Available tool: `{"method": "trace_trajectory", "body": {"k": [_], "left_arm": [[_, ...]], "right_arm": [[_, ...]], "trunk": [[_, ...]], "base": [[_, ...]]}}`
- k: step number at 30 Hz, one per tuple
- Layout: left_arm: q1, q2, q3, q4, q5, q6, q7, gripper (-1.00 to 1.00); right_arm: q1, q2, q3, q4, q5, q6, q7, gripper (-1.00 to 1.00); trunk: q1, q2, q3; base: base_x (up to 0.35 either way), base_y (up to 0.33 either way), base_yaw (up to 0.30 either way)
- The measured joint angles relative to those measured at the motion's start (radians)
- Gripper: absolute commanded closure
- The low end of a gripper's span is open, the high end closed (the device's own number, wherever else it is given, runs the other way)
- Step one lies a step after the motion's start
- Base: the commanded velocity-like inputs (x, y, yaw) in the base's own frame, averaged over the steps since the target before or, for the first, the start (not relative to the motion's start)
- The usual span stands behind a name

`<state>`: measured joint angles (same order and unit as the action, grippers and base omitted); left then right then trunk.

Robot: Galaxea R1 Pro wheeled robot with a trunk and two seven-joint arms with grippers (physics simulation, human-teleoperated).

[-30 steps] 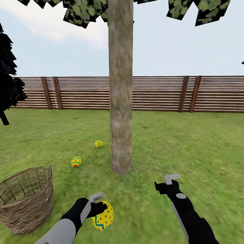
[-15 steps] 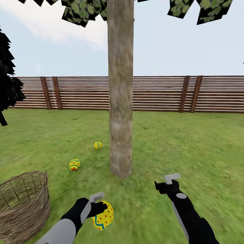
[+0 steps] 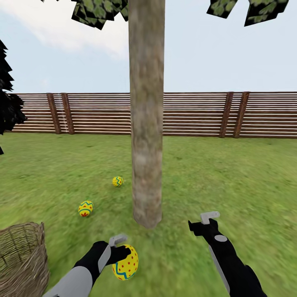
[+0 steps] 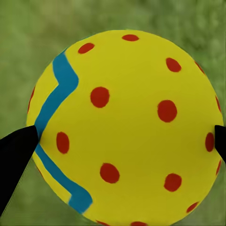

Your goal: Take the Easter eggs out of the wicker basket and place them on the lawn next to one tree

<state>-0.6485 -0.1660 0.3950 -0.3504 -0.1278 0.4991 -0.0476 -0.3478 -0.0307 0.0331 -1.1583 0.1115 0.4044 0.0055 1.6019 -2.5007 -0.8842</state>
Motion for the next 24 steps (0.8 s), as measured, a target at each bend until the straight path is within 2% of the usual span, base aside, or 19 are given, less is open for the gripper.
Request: {"method": "trace_trajectory", "body": {"k": [12,20,24], "left_arm": [[0.000,0.000,0.000,0.000,0.000,0.000,-0.006,1.00],[0.000,-0.001,0.000,-0.001,0.002,0.000,-0.002,1.00],[0.000,-0.002,0.000,-0.002,0.001,0.000,0.000,1.00]], "right_arm": [[0.000,0.001,0.000,0.000,0.001,0.001,0.000,-1.00],[0.000,0.001,-0.001,0.000,0.002,0.002,0.000,-1.00],[0.000,0.001,-0.002,0.000,0.001,0.002,0.000,-1.00]], "trunk": [[0.000,0.000,0.000],[0.001,0.000,0.000],[0.002,-0.001,-0.015]], "base": [[0.322,0.000,0.000],[0.029,0.000,0.000],[0.000,0.000,0.000]]}}
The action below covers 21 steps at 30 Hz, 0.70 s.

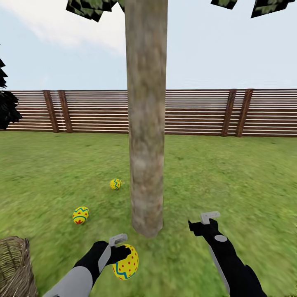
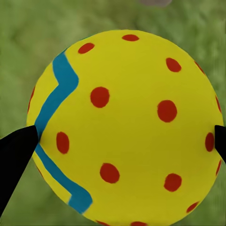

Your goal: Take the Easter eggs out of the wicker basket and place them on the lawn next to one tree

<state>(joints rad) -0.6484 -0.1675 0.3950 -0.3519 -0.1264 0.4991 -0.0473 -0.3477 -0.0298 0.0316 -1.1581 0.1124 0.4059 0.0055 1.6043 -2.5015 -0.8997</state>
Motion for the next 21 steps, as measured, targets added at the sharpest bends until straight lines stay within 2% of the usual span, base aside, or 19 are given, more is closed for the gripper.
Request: {"method": "trace_trajectory", "body": {"k": [14,21], "left_arm": [[0.000,0.000,0.000,0.001,0.000,0.002,0.003,1.00],[0.000,-0.001,0.000,0.002,0.000,0.002,0.003,1.00]], "right_arm": [[0.000,-0.001,-0.002,-0.004,-0.002,-0.002,0.000,-1.00],[0.000,-0.002,-0.004,-0.035,-0.005,-0.002,0.000,-1.00]], "trunk": [[0.006,-0.003,-0.054],[0.009,-0.005,-0.081]], "base": [[0.000,0.000,0.000],[0.000,0.000,0.000]]}}
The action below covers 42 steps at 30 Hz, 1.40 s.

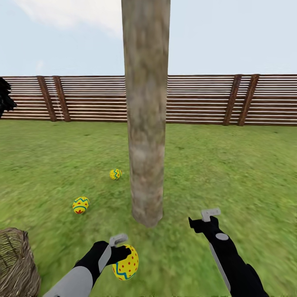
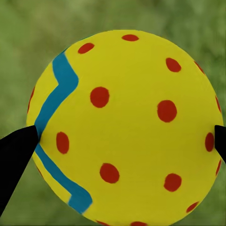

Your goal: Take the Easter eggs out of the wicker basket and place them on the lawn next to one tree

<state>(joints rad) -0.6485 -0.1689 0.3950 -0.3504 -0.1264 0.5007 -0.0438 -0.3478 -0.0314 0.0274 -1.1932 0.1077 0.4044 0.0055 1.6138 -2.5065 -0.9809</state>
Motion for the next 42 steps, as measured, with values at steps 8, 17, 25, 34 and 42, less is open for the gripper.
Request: {"method": "trace_trajectory", "body": {"k": [8,17,25,34,42], "left_arm": [[0.000,0.000,0.000,0.000,0.000,-0.001,0.000,1.00],[0.000,-0.003,0.000,0.000,0.000,-0.001,0.000,1.00],[0.000,-0.003,0.000,0.000,0.000,-0.001,0.000,1.00],[0.000,-0.003,0.000,0.000,0.000,-0.001,0.000,1.00],[0.000,-0.003,0.000,0.000,0.000,-0.002,0.000,1.00]], "right_arm": [[0.000,0.001,0.001,-0.014,0.000,0.002,0.000,-1.00],[0.000,0.002,0.001,-0.014,0.000,0.002,0.000,-1.00],[0.000,0.003,0.001,-0.014,0.000,0.002,0.000,-1.00],[0.000,0.003,0.001,-0.011,0.000,0.002,0.000,-1.00],[0.000,0.003,0.001,-0.009,0.000,0.002,0.000,-1.00]], "trunk": [[0.004,-0.002,-0.031],[0.008,-0.004,-0.066],[0.011,-0.006,-0.097],[0.015,-0.008,-0.132],[0.019,-0.010,-0.163]], "base": [[0.000,0.000,0.000],[0.000,0.000,0.000],[0.000,0.000,0.000],[0.000,0.000,0.000],[0.000,0.000,0.000]]}}
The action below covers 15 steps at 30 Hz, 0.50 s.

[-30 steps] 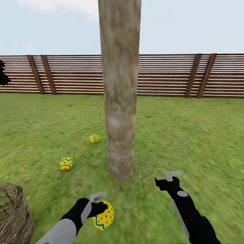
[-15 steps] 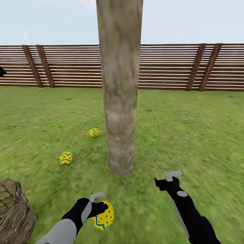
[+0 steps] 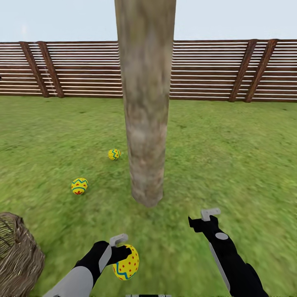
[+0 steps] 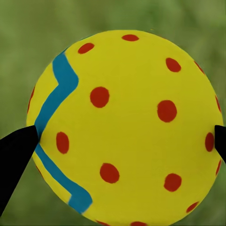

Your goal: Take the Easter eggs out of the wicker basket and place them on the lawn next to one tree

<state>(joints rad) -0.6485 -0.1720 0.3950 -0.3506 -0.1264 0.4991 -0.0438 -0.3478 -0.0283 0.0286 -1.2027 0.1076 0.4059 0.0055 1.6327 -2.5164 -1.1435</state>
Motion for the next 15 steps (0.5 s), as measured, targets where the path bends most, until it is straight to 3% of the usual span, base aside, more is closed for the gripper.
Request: {"method": "trace_trajectory", "body": {"k": [8,15], "left_arm": [[0.000,0.001,0.000,-0.001,0.001,0.000,-0.001,1.00],[0.000,0.001,0.000,-0.001,0.003,0.000,-0.005,1.00]], "right_arm": [[0.000,0.000,0.000,0.000,0.000,0.000,0.000,-1.00],[0.000,0.000,0.000,0.002,0.000,0.001,0.000,-1.00]], "trunk": [[0.004,-0.002,-0.031],[0.004,-0.002,-0.031]], "base": [[0.000,0.000,0.000],[0.000,0.000,0.000]]}}
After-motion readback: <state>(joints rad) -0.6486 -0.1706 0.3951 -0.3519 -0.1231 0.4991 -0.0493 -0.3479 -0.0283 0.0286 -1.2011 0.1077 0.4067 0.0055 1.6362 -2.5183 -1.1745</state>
